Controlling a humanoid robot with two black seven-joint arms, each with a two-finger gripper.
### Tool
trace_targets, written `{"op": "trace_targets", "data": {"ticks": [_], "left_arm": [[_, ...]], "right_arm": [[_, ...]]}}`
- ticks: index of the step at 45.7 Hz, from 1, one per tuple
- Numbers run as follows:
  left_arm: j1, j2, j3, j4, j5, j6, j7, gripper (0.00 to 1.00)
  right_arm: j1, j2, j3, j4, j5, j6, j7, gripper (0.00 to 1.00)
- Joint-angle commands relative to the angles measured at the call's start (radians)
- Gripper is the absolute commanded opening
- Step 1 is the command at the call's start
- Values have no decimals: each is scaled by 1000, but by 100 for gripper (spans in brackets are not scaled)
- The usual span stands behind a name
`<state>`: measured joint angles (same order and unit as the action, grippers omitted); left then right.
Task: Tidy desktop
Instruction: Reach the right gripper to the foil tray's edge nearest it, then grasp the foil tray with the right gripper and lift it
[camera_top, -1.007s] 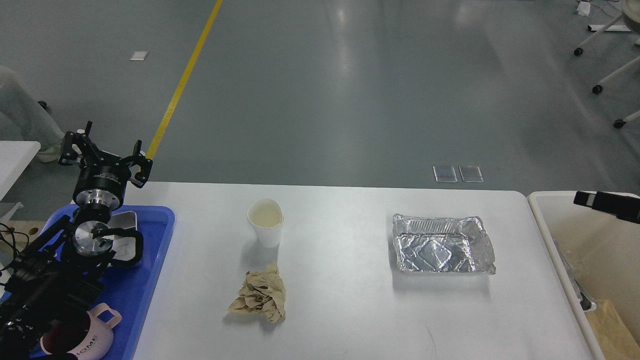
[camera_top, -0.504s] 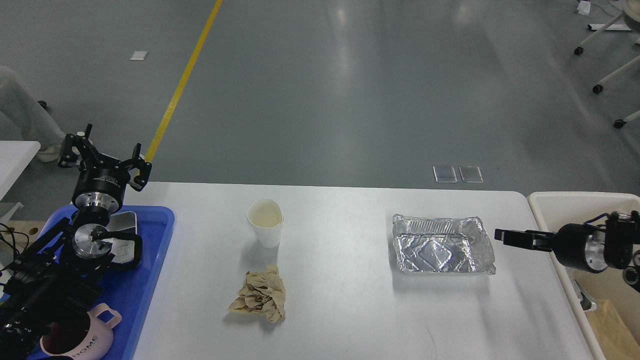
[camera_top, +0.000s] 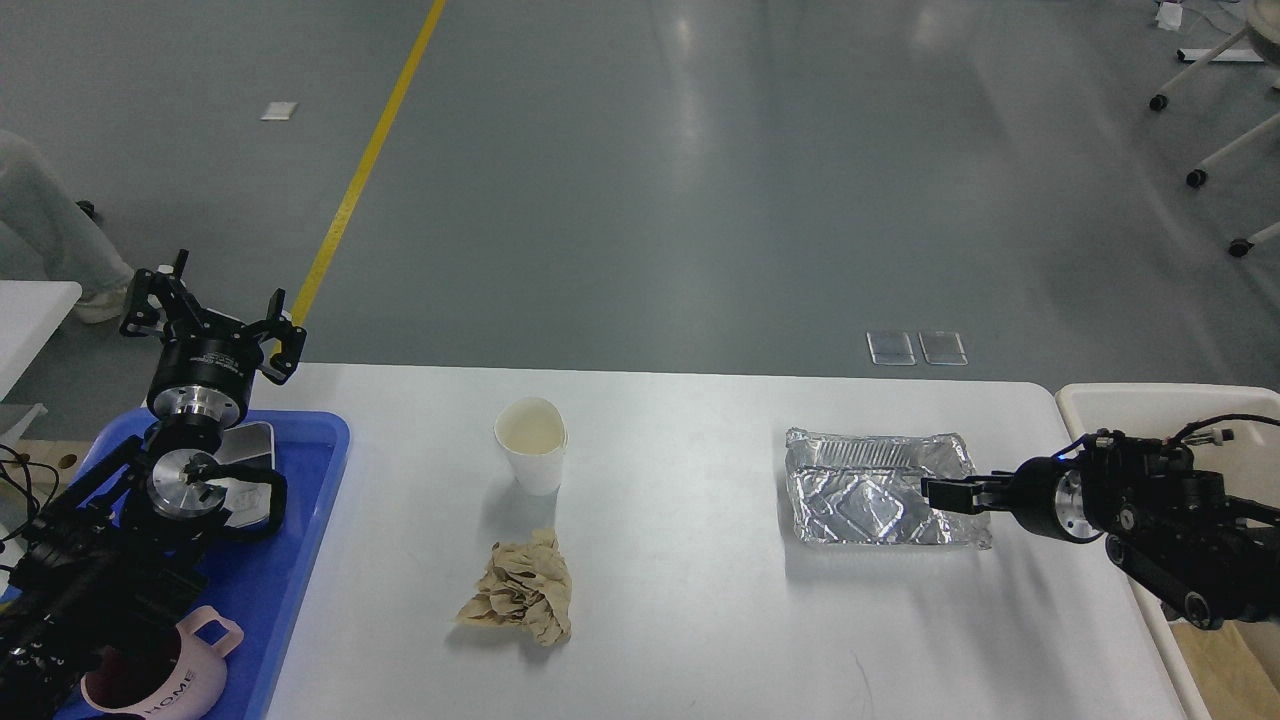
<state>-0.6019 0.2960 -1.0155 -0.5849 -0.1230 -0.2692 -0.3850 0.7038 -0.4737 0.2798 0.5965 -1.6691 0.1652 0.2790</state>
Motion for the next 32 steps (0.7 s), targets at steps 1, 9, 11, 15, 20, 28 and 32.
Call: {"op": "trace_targets", "data": {"ticks": [1,9,11,15,20,28,32], "left_arm": [[-1,0,2,0,0,-1,0,97],[-6,0,3,0,0,-2,0,97],[-7,0,3,0,0,-2,0,97],[-7,0,3,0,0,-2,-2,97],[-7,-3,3,0,0,-1,-2,97],[-4,0,3,-1,0,-2,-2,97],[-2,0,3,0,0,-2,-2,97]], "right_arm": [[0,43,-47,-64,0,-70,0,92],[0,96,-106,-162,22,-95,0,61],[0,104,-106,-173,22,-96,0,59],[-1,107,-102,-178,25,-101,-1,58],[0,109,-97,-178,54,-102,-3,55],[-1,104,-106,-167,100,-44,-6,0],[2,106,-105,-162,108,2,-1,0]]}}
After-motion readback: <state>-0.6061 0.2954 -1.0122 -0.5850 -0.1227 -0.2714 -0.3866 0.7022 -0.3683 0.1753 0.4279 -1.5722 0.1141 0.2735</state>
